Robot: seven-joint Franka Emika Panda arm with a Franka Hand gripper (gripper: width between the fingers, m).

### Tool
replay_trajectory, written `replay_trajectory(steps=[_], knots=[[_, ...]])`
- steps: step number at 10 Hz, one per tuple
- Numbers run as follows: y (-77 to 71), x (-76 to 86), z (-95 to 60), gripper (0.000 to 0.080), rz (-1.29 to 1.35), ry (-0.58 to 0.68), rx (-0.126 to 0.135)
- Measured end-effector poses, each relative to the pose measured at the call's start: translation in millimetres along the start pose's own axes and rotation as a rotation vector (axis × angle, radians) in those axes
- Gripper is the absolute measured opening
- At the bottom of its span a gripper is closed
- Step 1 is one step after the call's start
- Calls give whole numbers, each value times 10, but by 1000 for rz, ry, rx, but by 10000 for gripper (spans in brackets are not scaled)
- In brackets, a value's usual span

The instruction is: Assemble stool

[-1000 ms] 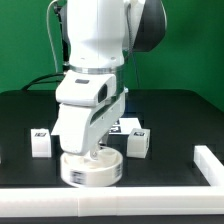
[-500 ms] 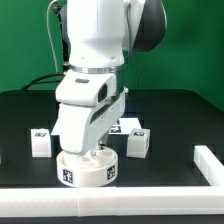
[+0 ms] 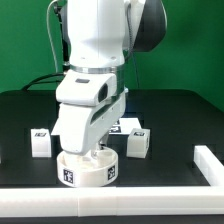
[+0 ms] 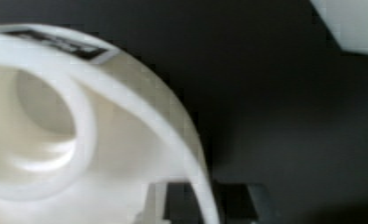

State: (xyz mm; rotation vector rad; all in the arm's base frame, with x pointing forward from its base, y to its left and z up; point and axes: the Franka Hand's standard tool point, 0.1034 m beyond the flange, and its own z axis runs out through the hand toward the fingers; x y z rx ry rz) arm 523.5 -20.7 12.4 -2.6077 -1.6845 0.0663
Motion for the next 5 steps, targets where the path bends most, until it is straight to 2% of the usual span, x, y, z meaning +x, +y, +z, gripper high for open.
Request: replay_trajectory(steps=[4,5], knots=[[-32,553,1,31,-6,13,-14],[-48,747,-2,31,21,21,-20]])
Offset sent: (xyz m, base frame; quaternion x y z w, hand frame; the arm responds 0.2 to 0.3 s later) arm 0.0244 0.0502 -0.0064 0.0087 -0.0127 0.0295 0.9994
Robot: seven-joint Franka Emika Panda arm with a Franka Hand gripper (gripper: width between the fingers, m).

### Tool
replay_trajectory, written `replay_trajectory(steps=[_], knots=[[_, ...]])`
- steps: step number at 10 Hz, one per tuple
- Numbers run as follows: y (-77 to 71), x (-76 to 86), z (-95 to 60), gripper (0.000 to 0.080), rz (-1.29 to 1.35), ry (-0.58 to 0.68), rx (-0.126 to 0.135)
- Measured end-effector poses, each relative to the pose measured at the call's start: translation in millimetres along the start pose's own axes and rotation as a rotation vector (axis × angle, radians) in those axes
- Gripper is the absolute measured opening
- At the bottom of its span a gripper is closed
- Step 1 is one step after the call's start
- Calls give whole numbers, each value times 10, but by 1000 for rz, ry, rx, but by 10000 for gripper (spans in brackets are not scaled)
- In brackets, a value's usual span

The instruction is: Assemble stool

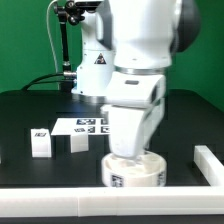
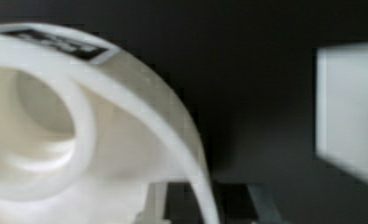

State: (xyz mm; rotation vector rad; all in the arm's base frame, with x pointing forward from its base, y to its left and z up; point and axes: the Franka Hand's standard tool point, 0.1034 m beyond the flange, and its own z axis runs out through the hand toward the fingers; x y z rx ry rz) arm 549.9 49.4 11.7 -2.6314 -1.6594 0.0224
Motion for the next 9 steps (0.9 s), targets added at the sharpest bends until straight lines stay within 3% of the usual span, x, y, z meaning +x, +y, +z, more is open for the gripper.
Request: replay_trajectory(steps=[2,9], knots=[[7,244,-5,31,12,7,-8],[13,583,-31,31,54,16,-4]])
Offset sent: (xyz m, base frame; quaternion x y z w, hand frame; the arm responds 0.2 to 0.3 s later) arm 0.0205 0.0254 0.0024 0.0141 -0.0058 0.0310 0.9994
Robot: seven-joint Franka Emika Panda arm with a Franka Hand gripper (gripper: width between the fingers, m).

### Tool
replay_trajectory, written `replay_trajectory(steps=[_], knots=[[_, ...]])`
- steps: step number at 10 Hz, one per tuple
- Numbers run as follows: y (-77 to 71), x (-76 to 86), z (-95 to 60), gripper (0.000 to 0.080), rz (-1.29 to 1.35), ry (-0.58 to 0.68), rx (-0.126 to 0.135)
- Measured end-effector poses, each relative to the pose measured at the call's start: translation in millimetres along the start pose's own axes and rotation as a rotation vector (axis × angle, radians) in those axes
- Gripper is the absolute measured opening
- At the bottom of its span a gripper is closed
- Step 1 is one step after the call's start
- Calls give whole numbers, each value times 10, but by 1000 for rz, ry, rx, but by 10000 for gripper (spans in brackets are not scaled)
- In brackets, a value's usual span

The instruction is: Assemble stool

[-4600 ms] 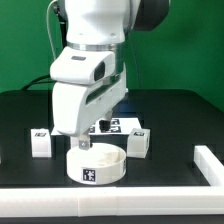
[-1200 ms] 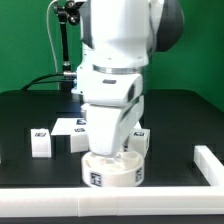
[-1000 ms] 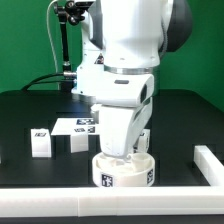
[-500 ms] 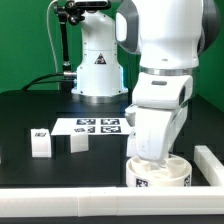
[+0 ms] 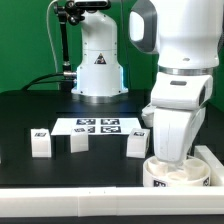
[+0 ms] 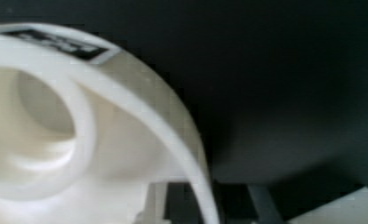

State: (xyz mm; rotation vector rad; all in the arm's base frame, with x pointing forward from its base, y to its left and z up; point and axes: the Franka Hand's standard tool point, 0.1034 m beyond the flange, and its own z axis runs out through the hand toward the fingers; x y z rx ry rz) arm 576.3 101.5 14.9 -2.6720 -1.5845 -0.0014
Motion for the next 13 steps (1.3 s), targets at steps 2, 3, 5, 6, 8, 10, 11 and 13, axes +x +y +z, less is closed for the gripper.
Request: replay_trajectory(steps=[2,3,5,6,8,10,11,13], knots=[[0,-16,7,31,2,-1,1],[1,-17,7,38,2,-1,1],[1,-18,7,218,2,-1,1],[0,-39,12,401,-1,2,-3],[-2,-104,-47,536,5,1,-5],[47,-124,-242,642,10,-8,-7],[67,-160,-356,642,14,-23,3],[153,-238,-568,648,27,-18,-19]])
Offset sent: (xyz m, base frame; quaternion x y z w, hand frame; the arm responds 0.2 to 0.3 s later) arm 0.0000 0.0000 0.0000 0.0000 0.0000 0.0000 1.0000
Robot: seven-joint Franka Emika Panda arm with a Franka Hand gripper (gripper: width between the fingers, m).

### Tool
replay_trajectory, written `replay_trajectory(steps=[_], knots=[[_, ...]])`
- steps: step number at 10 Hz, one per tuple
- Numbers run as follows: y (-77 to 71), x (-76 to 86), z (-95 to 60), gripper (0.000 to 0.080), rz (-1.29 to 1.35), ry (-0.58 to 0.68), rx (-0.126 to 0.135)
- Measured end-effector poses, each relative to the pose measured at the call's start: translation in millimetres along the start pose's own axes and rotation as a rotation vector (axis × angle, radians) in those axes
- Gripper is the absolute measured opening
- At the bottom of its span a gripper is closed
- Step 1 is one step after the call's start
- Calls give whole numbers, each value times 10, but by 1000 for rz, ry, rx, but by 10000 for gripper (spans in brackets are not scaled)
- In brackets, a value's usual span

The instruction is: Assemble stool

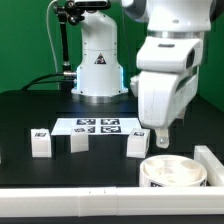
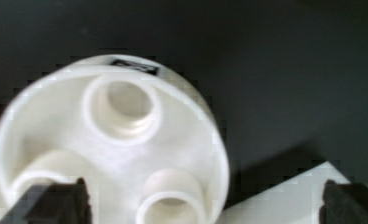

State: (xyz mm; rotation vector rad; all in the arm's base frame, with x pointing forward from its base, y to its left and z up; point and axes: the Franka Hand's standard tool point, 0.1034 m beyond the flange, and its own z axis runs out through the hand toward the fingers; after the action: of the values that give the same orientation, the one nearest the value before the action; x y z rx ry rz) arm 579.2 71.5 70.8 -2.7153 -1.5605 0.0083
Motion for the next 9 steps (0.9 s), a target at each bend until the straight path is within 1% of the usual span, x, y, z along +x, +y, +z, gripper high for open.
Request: replay_trajectory(steps=[1,2,3,4,7,9], knots=[[21,-114,26,649,4,11,-17],[19,-249,61,649,20,17,-27],[-6,-403,90,649,24,20,-33],[-25,-512,110,649,36,16,-28],[-29,-494,118,649,74,18,-27],[-22,-507,129,649,235,28,-22]])
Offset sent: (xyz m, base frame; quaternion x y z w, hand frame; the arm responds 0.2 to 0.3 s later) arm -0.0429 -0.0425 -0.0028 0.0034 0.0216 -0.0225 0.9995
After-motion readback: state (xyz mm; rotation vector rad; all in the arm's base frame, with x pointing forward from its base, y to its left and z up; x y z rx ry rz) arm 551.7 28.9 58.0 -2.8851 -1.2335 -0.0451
